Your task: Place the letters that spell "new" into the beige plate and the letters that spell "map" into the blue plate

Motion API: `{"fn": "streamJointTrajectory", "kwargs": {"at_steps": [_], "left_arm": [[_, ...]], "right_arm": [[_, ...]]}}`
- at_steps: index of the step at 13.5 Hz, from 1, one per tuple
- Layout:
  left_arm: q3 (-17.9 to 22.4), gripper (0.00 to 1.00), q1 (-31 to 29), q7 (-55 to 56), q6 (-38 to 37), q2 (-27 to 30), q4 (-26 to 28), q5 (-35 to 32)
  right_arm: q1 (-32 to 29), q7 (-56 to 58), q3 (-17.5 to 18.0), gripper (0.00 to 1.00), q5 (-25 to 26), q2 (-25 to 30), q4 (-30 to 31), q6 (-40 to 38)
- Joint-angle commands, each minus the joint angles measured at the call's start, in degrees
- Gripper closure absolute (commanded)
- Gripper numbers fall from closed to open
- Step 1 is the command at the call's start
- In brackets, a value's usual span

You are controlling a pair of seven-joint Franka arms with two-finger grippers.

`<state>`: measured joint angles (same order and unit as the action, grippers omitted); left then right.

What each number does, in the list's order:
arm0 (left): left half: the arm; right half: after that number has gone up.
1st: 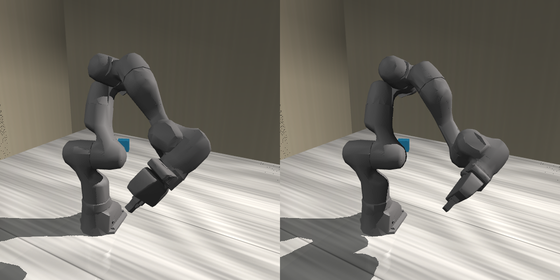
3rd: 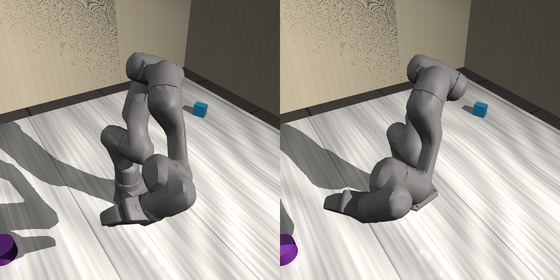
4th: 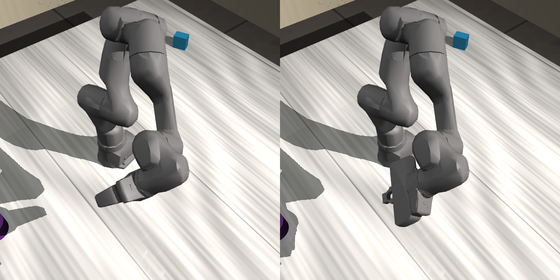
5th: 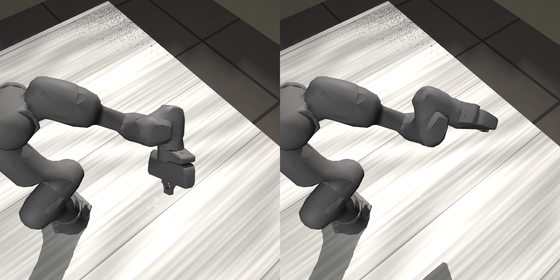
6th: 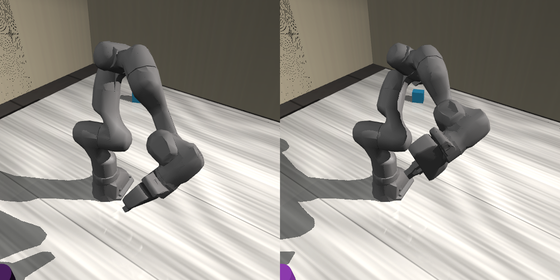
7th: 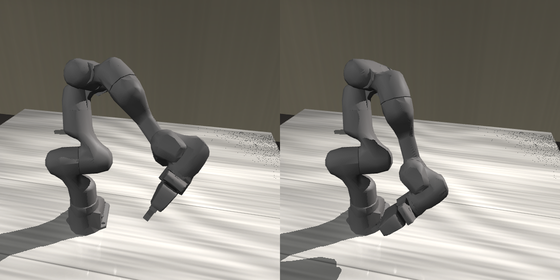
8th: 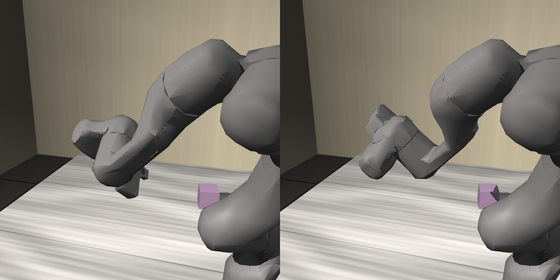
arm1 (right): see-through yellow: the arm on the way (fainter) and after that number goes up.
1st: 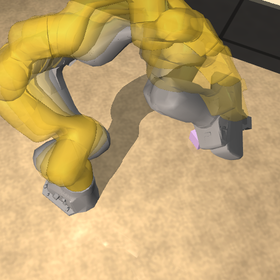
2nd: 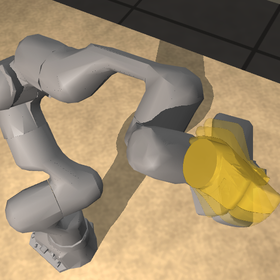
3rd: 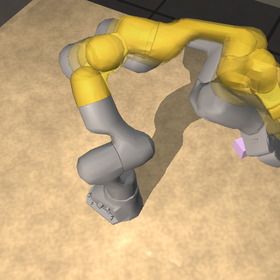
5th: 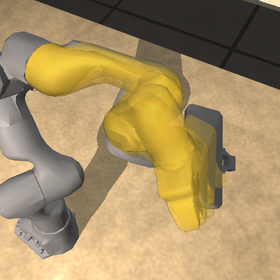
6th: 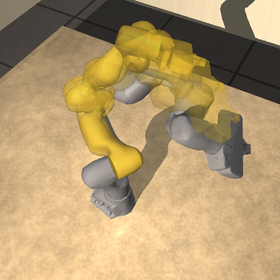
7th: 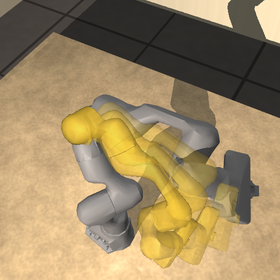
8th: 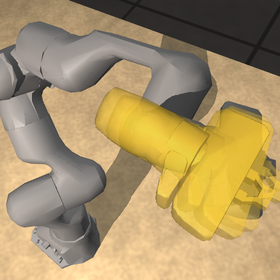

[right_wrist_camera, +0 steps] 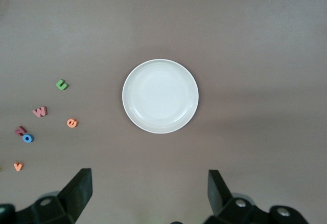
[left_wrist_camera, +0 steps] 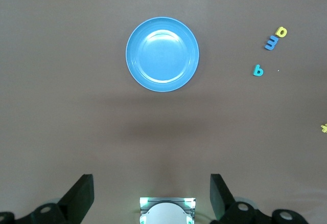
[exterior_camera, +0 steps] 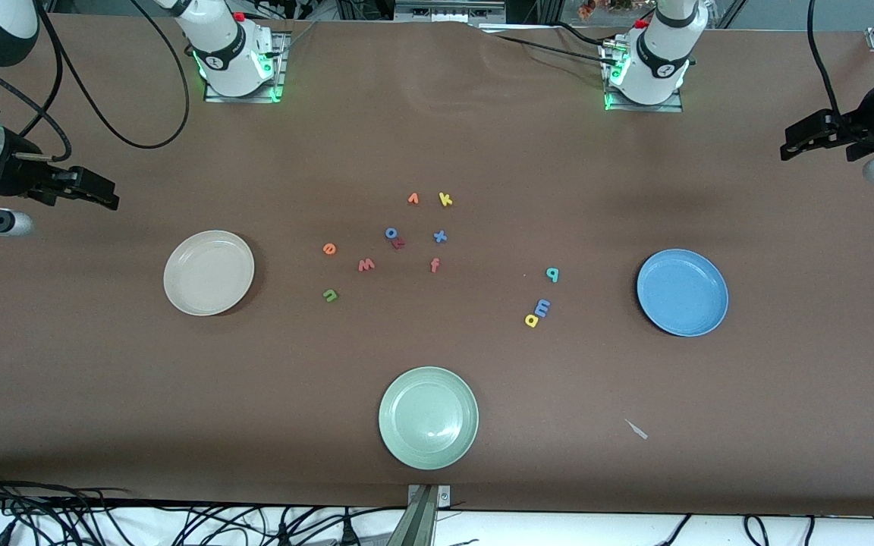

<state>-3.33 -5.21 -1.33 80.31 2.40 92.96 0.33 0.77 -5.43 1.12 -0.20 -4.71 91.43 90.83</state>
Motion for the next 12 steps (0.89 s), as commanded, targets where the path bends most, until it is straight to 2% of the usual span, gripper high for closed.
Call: {"fn": "streamJointTrajectory", "kwargs": {"at_steps": [1,7,10,12], "left_arm": [[-0.10,0.00,0.28,-0.42,-0.94,-0.81,-2.08,0.46],[-0.45,0.00,0.20,-0.51,-0.68,-2.04,-3.57,1.08],[-0.97,0.00,0.98,-0.51,3.17,-3.18,-2.35,1.25],[-1.33,0.00,1.69,-0.43,3.11,-5.46,-1.56,1.17]], "right_arm": [[-0.06,0.24,0.20,0.00,0.02,0.23,-0.38,-0.74],[-0.06,0.24,0.29,0.00,0.02,0.32,-0.38,-0.83],[-0.06,0.15,0.29,0.00,0.02,0.32,-0.29,-1.27],[-0.06,0.15,0.29,0.00,0.02,0.32,-0.29,-1.36]]}}
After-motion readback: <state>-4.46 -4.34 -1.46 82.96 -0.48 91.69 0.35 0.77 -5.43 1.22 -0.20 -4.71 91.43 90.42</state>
